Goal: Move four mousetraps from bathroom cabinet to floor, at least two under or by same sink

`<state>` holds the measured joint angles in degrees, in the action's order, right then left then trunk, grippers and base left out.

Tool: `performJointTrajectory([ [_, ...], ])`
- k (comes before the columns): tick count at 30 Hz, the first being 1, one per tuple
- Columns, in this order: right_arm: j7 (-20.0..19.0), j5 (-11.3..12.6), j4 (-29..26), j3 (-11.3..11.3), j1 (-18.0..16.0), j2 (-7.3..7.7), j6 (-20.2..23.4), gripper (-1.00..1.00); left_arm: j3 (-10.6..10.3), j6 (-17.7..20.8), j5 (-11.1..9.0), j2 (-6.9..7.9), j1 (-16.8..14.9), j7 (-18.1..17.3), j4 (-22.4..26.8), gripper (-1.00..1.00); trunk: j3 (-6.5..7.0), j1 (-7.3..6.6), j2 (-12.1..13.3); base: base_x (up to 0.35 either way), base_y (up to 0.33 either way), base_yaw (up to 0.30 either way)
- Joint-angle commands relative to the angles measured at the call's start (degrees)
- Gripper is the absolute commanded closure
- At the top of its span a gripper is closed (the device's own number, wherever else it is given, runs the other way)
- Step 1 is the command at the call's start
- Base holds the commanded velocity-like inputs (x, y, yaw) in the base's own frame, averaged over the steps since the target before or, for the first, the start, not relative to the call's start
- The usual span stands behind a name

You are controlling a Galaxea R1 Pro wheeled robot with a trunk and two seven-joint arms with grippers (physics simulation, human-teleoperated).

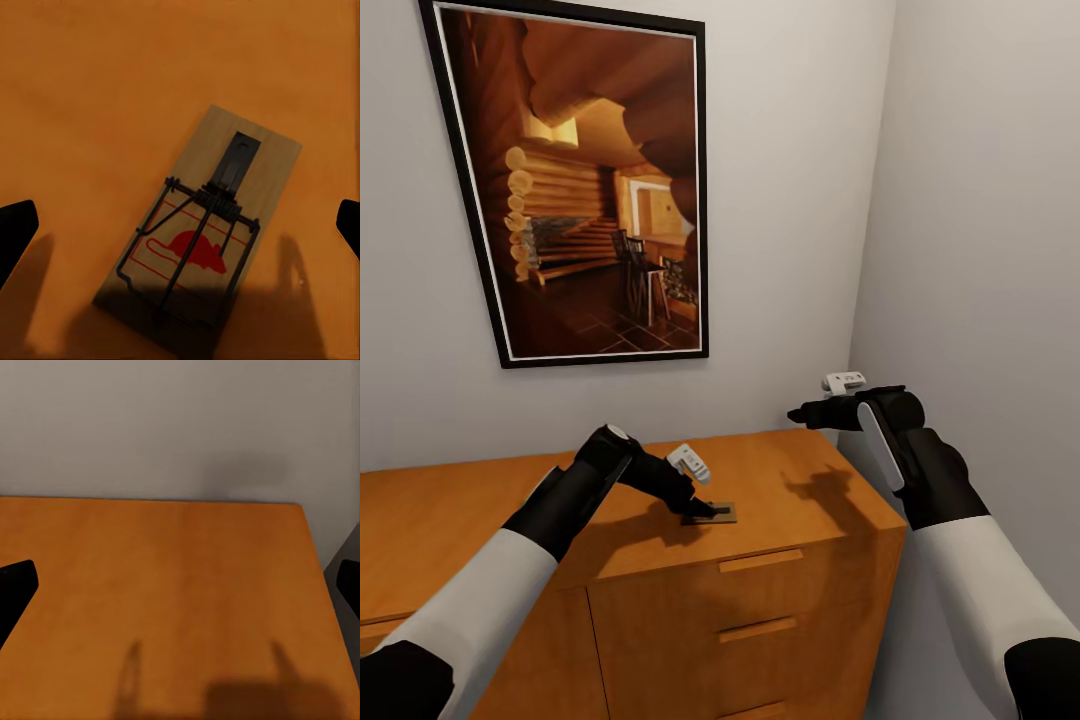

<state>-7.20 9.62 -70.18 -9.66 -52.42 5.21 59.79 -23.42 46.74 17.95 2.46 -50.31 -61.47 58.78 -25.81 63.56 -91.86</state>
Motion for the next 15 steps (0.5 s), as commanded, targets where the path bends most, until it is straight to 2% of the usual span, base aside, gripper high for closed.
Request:
performJointTrajectory([
  [1,0.07,0.21,-0.04,-0.09,-0.06,0.05,0.21,-1.00,-0.04,0.33,0.46,-0.10,-0.05,-0.42,0.05,-1.00,-0.07,0.00,-0.04,0.000,0.000,0.000],
  [15,0.06,0.17,-0.04,-0.09,-0.06,0.07,0.21,-1.00,-0.05,-0.47,0.49,-0.58,-0.05,-0.36,-0.63,-1.00,-0.07,0.00,-0.04,0.000,0.000,0.000],
])
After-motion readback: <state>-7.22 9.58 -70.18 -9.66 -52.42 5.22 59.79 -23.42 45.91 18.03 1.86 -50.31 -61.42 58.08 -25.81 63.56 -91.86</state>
